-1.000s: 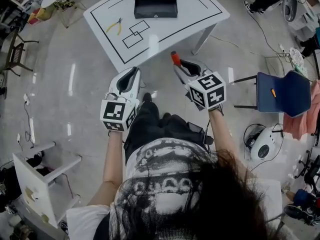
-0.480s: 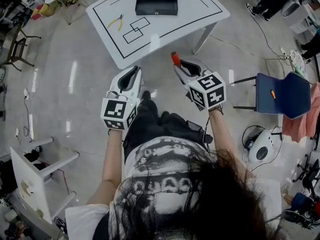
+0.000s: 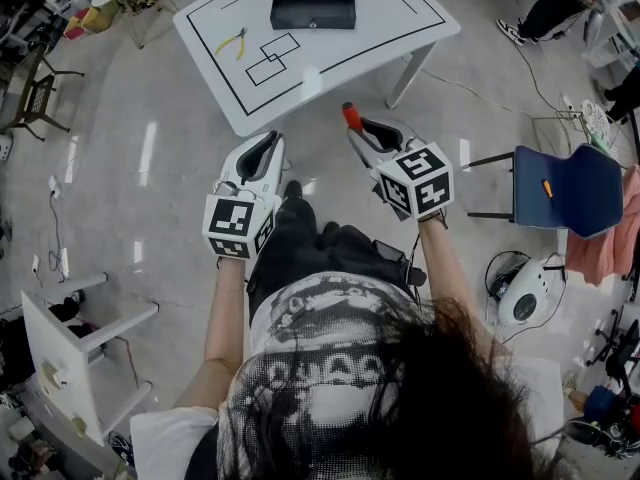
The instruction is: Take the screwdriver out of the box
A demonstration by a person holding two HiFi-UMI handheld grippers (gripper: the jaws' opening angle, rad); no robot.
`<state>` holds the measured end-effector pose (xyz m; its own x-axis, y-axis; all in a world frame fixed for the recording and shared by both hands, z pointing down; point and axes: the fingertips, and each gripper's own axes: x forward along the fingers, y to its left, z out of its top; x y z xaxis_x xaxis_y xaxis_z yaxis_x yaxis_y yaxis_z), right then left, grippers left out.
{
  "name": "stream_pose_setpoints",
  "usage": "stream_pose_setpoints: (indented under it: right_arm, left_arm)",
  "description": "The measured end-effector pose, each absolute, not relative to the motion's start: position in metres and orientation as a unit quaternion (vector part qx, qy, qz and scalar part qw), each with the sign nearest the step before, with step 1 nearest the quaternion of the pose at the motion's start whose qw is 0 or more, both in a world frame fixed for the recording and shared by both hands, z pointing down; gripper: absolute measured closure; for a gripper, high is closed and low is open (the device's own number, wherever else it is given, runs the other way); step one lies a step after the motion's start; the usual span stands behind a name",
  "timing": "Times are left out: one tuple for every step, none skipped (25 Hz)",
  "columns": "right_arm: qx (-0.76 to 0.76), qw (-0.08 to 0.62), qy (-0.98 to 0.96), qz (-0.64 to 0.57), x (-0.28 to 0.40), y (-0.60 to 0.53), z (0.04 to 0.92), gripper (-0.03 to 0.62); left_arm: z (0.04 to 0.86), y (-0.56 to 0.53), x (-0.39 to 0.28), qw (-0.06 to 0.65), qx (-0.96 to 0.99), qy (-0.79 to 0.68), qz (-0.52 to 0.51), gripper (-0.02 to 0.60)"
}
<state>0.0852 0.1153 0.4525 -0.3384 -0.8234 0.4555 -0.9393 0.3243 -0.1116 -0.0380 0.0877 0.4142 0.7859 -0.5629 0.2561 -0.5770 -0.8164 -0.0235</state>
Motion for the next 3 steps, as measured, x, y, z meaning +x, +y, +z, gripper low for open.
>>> stream_pose_setpoints:
  right_arm:
    - [0.552,0.160,-0.798,0.180,0.0869,0.1157,0.4528,0.503]
    - [0.552,0.159,-0.798,0.179,0.0888,0.1162,0.4531,0.503]
    - [0.552,0.159,-0.799,0.179,0.0908,0.1167,0.4534,0.503]
  left_arm:
    - [0.4149,0.0882,-0.0366,0.028,0.944,-0.302,0.127,0.581]
    - [0.4157,0.0887,-0.0350,0.027,0.944,-0.302,0.127,0.581]
    - [0.4164,0.0894,-0.0333,0.027,0.944,-0.303,0.127,0.581]
